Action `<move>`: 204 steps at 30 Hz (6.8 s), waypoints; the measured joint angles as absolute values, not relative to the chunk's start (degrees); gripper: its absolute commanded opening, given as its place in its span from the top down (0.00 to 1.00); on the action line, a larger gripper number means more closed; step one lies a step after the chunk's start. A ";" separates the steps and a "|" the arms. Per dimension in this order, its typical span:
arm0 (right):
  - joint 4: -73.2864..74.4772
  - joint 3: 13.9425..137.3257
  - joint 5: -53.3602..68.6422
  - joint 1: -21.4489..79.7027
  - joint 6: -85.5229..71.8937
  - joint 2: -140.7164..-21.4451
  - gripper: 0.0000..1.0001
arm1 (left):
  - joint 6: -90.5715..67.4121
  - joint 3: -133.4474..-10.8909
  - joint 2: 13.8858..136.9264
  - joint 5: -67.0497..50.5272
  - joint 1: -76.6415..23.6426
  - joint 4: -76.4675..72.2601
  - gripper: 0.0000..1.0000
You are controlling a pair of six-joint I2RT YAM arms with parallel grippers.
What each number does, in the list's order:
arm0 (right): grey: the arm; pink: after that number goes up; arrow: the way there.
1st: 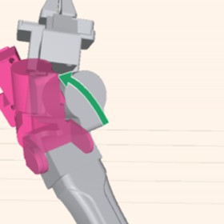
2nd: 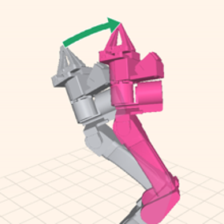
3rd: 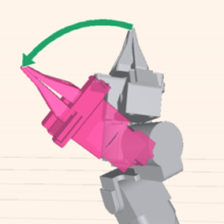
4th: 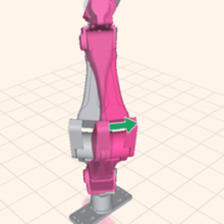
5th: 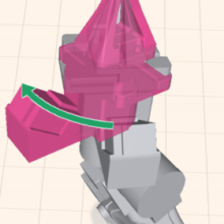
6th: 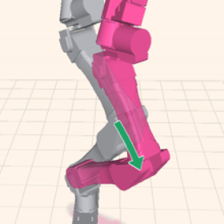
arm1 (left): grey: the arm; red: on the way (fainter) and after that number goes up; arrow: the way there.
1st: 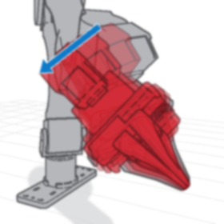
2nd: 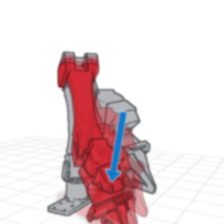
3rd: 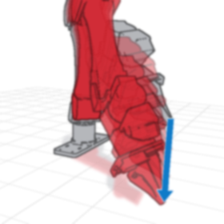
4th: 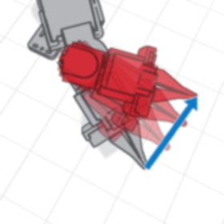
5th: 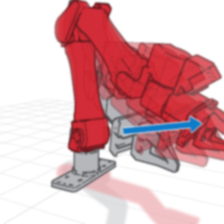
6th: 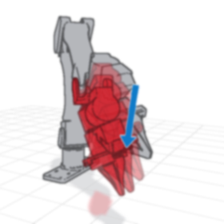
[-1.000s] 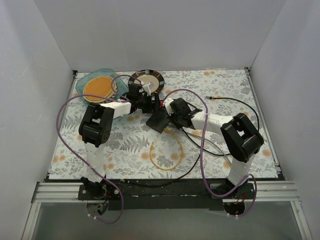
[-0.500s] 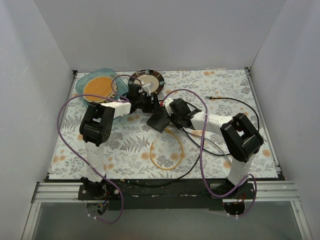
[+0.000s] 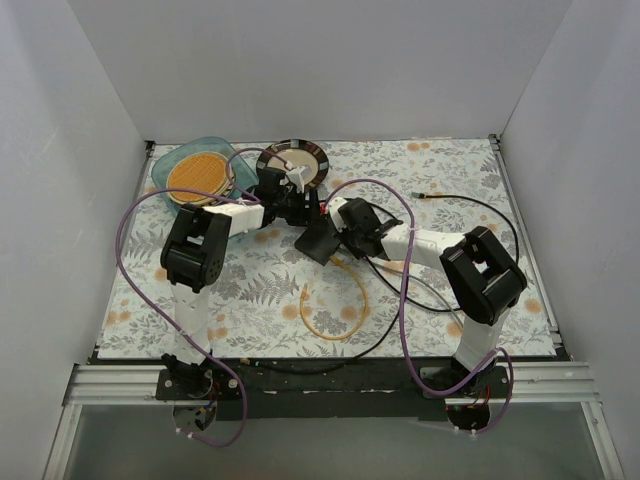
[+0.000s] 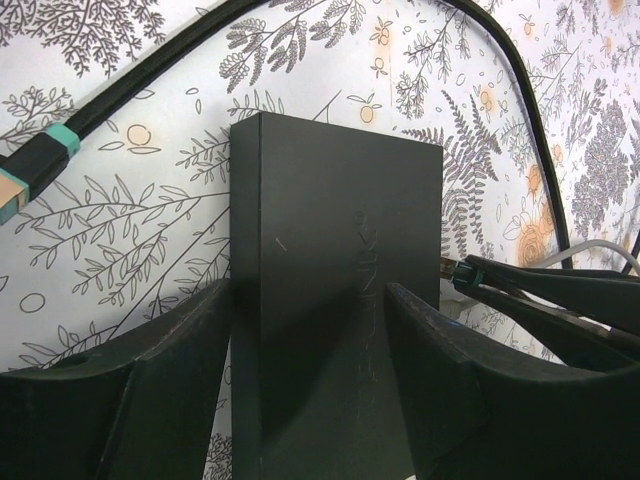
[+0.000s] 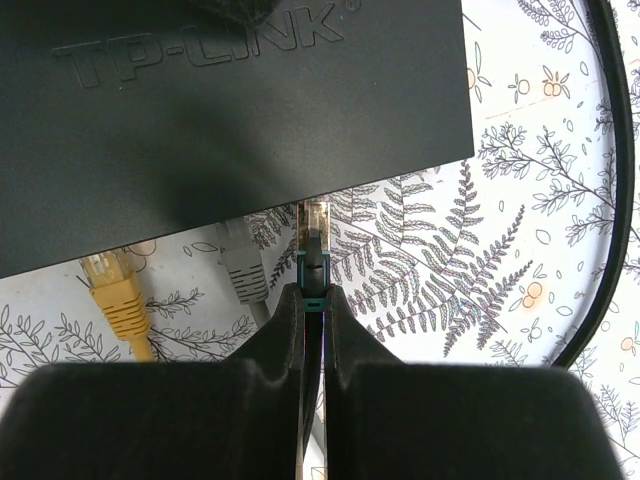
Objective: Insert the plug into the switch port
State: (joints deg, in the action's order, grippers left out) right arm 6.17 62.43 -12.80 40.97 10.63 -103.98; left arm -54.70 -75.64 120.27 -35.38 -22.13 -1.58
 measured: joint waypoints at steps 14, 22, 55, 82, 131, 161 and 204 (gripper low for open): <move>4.73 57.69 -14.50 41.15 10.96 -100.88 0.99 | -51.29 -76.77 120.62 -35.07 -24.97 -0.21 0.41; 3.38 55.18 -14.44 41.34 11.53 -99.07 0.99 | -50.13 -77.78 120.79 -35.14 -25.91 1.39 0.42; 1.17 50.63 -8.67 41.15 14.57 -95.37 0.99 | -46.61 -79.24 121.54 -34.87 -27.77 2.52 0.40; 1.34 50.72 -12.78 44.77 4.25 -95.22 0.99 | -46.72 -73.91 119.15 -30.89 -29.06 -3.11 0.41; -6.09 45.45 -15.86 44.16 9.30 -93.47 0.99 | -51.66 -69.32 116.03 -29.28 -29.12 -4.91 0.46; 0.45 48.97 -5.30 42.78 13.28 -94.52 0.99 | -49.12 -72.79 117.80 -28.93 -31.09 -3.11 0.42; 3.95 51.53 -9.82 44.31 8.86 -95.77 0.99 | -47.46 -65.65 114.96 -27.75 -31.70 -10.70 0.49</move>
